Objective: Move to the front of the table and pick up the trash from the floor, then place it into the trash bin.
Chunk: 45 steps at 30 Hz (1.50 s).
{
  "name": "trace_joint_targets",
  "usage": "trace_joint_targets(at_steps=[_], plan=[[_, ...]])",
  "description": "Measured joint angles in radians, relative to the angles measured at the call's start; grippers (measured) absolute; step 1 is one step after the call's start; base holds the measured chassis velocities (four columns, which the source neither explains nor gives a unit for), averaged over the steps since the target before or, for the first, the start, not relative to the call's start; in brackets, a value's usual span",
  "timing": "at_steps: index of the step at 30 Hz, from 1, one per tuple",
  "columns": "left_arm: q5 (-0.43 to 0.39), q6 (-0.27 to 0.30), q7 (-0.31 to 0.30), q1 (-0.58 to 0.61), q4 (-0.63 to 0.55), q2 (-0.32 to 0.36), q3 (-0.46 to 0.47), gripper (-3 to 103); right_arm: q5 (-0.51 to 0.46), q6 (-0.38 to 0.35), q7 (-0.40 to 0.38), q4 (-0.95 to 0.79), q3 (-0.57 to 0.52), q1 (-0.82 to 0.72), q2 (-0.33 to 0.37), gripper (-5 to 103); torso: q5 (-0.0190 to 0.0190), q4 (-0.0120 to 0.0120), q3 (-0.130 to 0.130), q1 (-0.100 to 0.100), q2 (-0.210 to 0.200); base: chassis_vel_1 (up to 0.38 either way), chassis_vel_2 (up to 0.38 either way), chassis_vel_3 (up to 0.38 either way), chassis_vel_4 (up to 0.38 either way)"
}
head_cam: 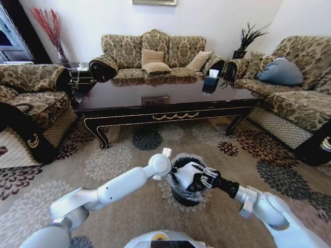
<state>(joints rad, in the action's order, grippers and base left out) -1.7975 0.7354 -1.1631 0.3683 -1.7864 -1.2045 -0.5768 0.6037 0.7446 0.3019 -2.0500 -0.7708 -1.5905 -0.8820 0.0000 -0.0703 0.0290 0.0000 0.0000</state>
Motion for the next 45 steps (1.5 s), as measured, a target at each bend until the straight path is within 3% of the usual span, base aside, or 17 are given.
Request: trace_joint_targets(at_steps=[1,6,9,15,20,22,23,25,27,28,31,45], plan=[[0.0,0.0,0.0,0.0,0.0,0.0,0.0,0,0.0,0.0,0.0,0.0,0.0,0.0,0.0,43,0.0,0.0,0.0,0.0,0.0,0.0,0.0,0.0,0.0],[-0.001,0.0,-0.008,0.005,-0.015,0.012,0.002,0,0.165,0.061,-0.018,0.002,-0.033,0.064,0.001,71,0.0,0.0003,0.0,0.0,0.0,0.0,0.0,0.0,0.0],[-0.001,0.0,-0.009,0.009,-0.02,0.016,0.006,0,0.201,0.063,-0.02,-0.013,-0.046,0.087,0.005,76,0.0,0.0004,0.0,0.0,0.0,0.0,0.0,0.0,0.0],[-0.001,0.0,-0.011,0.016,-0.025,0.026,0.022,0,0.286,0.063,-0.023,-0.044,-0.061,0.098,0.017,99,-0.0001,0.0,0.0,0.0,0.0,0.0,0.0,0.0,0.0],[-0.001,0.0,-0.012,0.018,-0.027,0.037,0.028,0,0.41,0.063,-0.083,-0.07,-0.068,0.101,0.05,100,0.0001,-0.0002,0.0,0.0,0.0,0.0,0.0,0.0,0.0],[-0.001,0.0,-0.013,0.019,-0.027,0.038,0.025,0,0.473,0.064,-0.099,-0.113,-0.071,0.122,0.141,100,0.0001,0.0003,0.0,0.0,0.0,0.0,0.0,0.0,0.0],[-0.001,0.0,-0.013,0.019,-0.027,0.038,0.025,0,0.473,0.064,-0.099,-0.113,-0.071,0.122,0.141,100,0.0001,0.0003,0.0,0.0,0.0,0.0,0.0,0.0,0.0],[0.0,0.0,-0.014,0.019,-0.026,0.036,0.021,0,0.492,0.064,-0.102,-0.128,-0.064,0.134,0.226,100,0.0,0.0002,0.0,0.0,0.0,0.0,0.0,0.0,0.0],[0.003,0.0,-0.015,0.024,-0.024,0.025,0.018,0,0.486,0.063,-0.102,-0.152,-0.048,0.181,0.388,100,0.0,0.0004,0.0,0.0,0.0,0.0,0.0,0.0,0.0],[0.003,0.0,-0.015,0.024,-0.024,0.025,0.018,0,0.486,0.063,-0.102,-0.152,-0.048,0.181,0.388,100,0.0,0.0004,0.0,0.0,0.0,0.0,0.0,0.0,0.0],[0.008,0.0,-0.015,0.037,-0.023,0.017,0.024,0,0.467,0.063,-0.082,-0.193,-0.044,0.196,0.498,100,-0.0003,0.0001,0.0,0.0,0.0,0.0,0.0,0.0,0.0],[0.022,0.0,-0.016,0.089,-0.023,0.017,0.075,0,0.487,0.063,-0.04,-0.165,-0.012,0.159,0.619,100,0.0001,0.0002,0.0,0.0,0.0,0.0,0.0,0.0,0.0]])
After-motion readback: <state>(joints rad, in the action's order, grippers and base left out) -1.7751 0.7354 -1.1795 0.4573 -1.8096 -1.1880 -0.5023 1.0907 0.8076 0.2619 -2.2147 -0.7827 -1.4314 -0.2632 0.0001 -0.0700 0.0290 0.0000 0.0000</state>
